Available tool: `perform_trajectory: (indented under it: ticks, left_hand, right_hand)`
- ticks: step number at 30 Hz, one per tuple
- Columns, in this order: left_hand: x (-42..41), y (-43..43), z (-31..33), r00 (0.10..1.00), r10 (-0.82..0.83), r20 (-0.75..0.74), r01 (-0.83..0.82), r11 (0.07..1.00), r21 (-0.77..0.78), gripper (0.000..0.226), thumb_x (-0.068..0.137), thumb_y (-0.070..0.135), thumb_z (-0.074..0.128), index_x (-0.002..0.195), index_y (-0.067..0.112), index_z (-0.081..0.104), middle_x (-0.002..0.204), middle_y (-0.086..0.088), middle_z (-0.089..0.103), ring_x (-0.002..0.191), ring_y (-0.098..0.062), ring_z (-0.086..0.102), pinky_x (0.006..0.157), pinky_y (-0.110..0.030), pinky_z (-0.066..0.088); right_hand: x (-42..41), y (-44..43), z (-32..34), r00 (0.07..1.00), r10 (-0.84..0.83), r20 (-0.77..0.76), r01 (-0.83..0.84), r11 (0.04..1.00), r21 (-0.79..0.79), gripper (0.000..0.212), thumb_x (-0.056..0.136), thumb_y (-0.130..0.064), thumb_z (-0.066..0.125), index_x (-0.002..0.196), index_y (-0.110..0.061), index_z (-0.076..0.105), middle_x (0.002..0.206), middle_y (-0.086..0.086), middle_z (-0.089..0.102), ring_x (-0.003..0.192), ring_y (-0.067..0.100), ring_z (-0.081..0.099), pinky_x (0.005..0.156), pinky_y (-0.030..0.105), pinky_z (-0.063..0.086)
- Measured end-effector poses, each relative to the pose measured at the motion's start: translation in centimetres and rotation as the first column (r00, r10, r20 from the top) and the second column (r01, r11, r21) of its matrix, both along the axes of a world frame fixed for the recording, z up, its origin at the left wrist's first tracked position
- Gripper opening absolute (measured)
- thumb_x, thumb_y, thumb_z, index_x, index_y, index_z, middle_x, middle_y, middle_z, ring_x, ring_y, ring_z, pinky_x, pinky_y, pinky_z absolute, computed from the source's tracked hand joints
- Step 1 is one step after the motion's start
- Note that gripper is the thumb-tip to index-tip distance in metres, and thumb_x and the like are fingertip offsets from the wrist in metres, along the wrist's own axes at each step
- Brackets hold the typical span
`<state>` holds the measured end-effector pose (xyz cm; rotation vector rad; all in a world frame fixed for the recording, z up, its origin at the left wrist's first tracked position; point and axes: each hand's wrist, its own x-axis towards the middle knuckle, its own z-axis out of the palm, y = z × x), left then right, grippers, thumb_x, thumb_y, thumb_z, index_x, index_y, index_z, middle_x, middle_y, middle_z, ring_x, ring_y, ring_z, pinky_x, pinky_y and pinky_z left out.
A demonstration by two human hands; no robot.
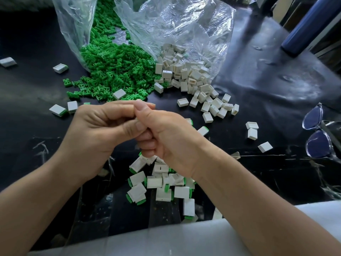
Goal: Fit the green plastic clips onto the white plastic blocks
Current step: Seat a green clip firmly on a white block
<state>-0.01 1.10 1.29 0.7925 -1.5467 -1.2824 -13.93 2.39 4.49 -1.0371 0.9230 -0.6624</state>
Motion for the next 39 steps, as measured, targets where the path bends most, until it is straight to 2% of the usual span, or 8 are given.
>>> perform_trajectory:
  ticks: [2, 5, 10, 14, 16, 20, 31, 39]
  left_hand:
    - [0.1, -0.1, -0.2, 1.0, 0.012, -0.007, -0.012, 1.0, 0.01, 0.034, 0.064, 0.058, 0.073, 0.089, 0.035, 0.073, 0.08, 0.015, 0.071, 0.077, -0.005, 0.068, 0.075, -0.028, 0.057]
    - [0.2, -0.1, -0.3, 1.0, 0.01, -0.018, -0.01, 1.0, 0.016, 0.03, 0.068, 0.054, 0.072, 0.088, 0.033, 0.073, 0.077, 0.013, 0.072, 0.074, -0.006, 0.069, 0.07, -0.026, 0.057]
    - [0.1, 0.1, -0.2, 0.998, 0.016, -0.069, -0.013, 0.998, 0.053, 0.029, 0.067, 0.053, 0.073, 0.086, 0.031, 0.074, 0.074, 0.011, 0.072, 0.071, -0.007, 0.07, 0.065, -0.023, 0.056]
    - [0.3, 0.0, -0.4, 0.996, 0.047, -0.077, -0.04, 0.996, 0.078, 0.026, 0.066, 0.049, 0.074, 0.086, 0.032, 0.074, 0.076, 0.011, 0.072, 0.073, -0.006, 0.069, 0.067, -0.023, 0.055]
    - [0.4, -0.1, -0.6, 0.995, 0.039, -0.088, -0.031, 0.996, 0.084, 0.016, 0.071, 0.037, 0.071, 0.086, 0.033, 0.075, 0.076, 0.012, 0.072, 0.074, -0.005, 0.069, 0.067, -0.021, 0.055]
    - [0.4, -0.1, -0.5, 0.998, 0.002, -0.07, 0.001, 0.999, 0.048, 0.02, 0.078, 0.029, 0.06, 0.089, 0.036, 0.074, 0.079, 0.016, 0.072, 0.076, -0.002, 0.069, 0.069, -0.019, 0.054]
    - [0.8, -0.7, -1.6, 0.999, 0.026, -0.029, -0.025, 0.999, 0.032, 0.024, 0.079, 0.046, 0.068, 0.096, 0.029, 0.072, 0.084, 0.012, 0.072, 0.08, -0.008, 0.069, 0.074, -0.028, 0.056]
    - [0.9, -1.1, -1.9, 1.0, 0.026, -0.002, -0.026, 0.998, 0.066, 0.024, 0.083, 0.039, 0.067, 0.101, 0.024, 0.071, 0.09, 0.006, 0.073, 0.085, -0.014, 0.07, 0.076, -0.031, 0.055]
  right_hand:
    - [-0.2, -0.3, 0.2, 0.998, 0.059, 0.019, -0.06, 0.998, 0.029, 0.061, 0.098, -0.039, 0.03, 0.101, 0.019, 0.048, 0.06, 0.0, 0.023, 0.053, 0.011, 0.021, 0.053, 0.024, 0.018]
    - [-0.6, -0.5, 0.7, 0.988, 0.105, 0.111, -0.115, 0.99, 0.087, 0.07, 0.097, -0.047, 0.021, 0.136, 0.012, 0.023, 0.062, 0.0, 0.026, 0.054, 0.011, 0.021, 0.054, 0.024, 0.017]
    - [-0.9, -0.7, 0.7, 0.979, 0.115, 0.17, -0.137, 0.983, 0.123, 0.056, 0.099, -0.037, 0.025, 0.134, 0.006, 0.032, 0.064, -0.002, 0.03, 0.053, 0.008, 0.025, 0.054, 0.021, 0.02]
    - [-1.0, -0.8, 0.6, 0.985, 0.11, 0.131, -0.121, 0.989, 0.083, 0.036, 0.098, -0.034, 0.03, 0.1, -0.004, 0.05, 0.063, -0.002, 0.033, 0.052, 0.007, 0.028, 0.053, 0.02, 0.024]
    - [-1.0, -0.7, 0.6, 0.99, 0.1, 0.1, -0.106, 0.993, 0.06, 0.041, 0.098, -0.03, 0.031, 0.114, 0.003, 0.05, 0.064, -0.001, 0.033, 0.054, 0.008, 0.028, 0.054, 0.021, 0.023]
    - [-1.2, -0.4, 0.9, 0.994, 0.098, 0.055, -0.098, 0.995, -0.005, 0.028, 0.098, -0.023, 0.033, 0.078, -0.008, 0.046, 0.065, 0.001, 0.037, 0.057, 0.01, 0.032, 0.053, 0.019, 0.027]
    - [-1.1, -0.6, 0.5, 0.998, 0.055, -0.041, -0.057, 0.996, -0.068, 0.032, 0.097, -0.03, 0.037, 0.081, -0.007, 0.051, 0.065, 0.002, 0.044, 0.055, 0.011, 0.039, 0.054, 0.021, 0.033]
    - [-1.0, -0.8, 0.1, 0.994, 0.041, -0.103, -0.053, 0.992, -0.113, 0.028, 0.096, -0.029, 0.04, 0.078, -0.011, 0.052, 0.064, 0.0, 0.044, 0.054, 0.01, 0.038, 0.053, 0.02, 0.033]
